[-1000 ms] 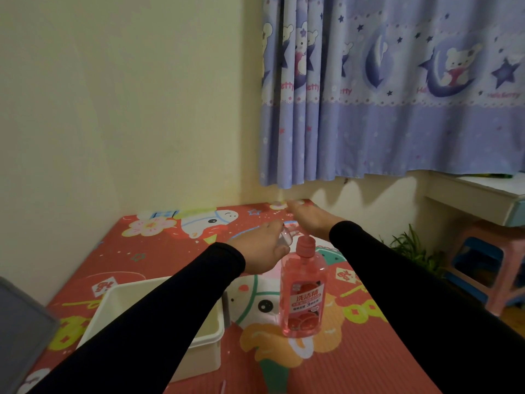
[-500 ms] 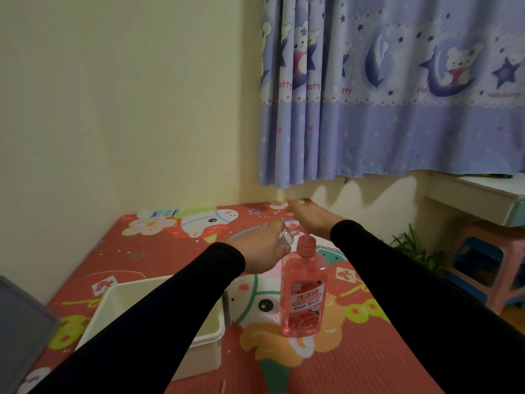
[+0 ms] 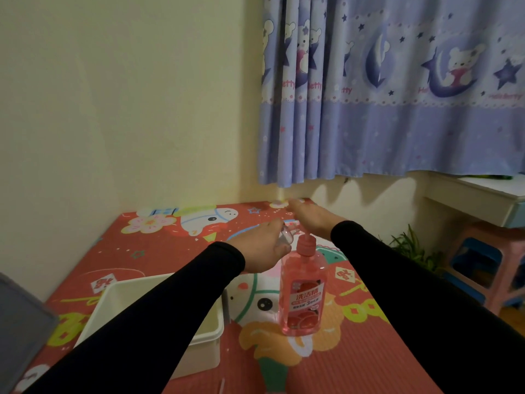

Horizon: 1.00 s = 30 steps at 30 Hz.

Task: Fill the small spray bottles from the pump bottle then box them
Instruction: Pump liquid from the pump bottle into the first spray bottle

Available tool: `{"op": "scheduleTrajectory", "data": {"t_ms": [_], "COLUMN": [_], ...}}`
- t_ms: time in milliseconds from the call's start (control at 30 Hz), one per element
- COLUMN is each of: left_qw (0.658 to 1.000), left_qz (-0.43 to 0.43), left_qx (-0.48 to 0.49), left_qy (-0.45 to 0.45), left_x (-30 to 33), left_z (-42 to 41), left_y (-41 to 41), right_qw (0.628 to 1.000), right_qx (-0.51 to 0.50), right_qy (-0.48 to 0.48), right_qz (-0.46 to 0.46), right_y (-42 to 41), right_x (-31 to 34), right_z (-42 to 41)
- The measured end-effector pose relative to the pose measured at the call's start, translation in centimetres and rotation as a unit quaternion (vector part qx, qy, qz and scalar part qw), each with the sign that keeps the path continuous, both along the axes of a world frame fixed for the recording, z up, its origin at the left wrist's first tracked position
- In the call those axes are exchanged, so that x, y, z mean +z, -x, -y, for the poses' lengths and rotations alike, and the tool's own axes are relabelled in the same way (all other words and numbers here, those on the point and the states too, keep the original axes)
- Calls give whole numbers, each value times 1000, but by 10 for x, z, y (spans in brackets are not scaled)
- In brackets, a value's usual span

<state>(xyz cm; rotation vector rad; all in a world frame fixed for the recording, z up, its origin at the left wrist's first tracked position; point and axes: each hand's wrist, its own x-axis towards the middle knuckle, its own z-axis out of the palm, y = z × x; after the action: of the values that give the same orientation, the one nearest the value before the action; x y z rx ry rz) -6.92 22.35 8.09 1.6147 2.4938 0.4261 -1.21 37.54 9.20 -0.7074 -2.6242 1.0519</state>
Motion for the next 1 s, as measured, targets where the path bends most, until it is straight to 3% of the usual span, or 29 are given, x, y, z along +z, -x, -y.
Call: {"op": "scheduleTrajectory", "data": {"t_ms": [233,533,667,833,1000], "left_qw": [1000,1000,1000,999,1000], "left_qz": [10,-7,-5,-4,2], "left_qx": [-4,-1,-1,-1,-1], "left_qy": [14,9,19,36,15], "left_x": [-9,3,-2,-6,3], "left_z": [1,0,0,1,0], "left_y": [0,2,1,-1,1], "right_qw": [998,999,997,997,1000], "right_qx": [1,9,10,-7,-6], "right_qy": [-28,-37,-59,-31,29], "right_qz": [58,14,41,74,8], "right_y": [1,0,-2,-4,0], "right_x": [-12,1,-4,-9,0], "right_z": [5,0,5,9,2]}}
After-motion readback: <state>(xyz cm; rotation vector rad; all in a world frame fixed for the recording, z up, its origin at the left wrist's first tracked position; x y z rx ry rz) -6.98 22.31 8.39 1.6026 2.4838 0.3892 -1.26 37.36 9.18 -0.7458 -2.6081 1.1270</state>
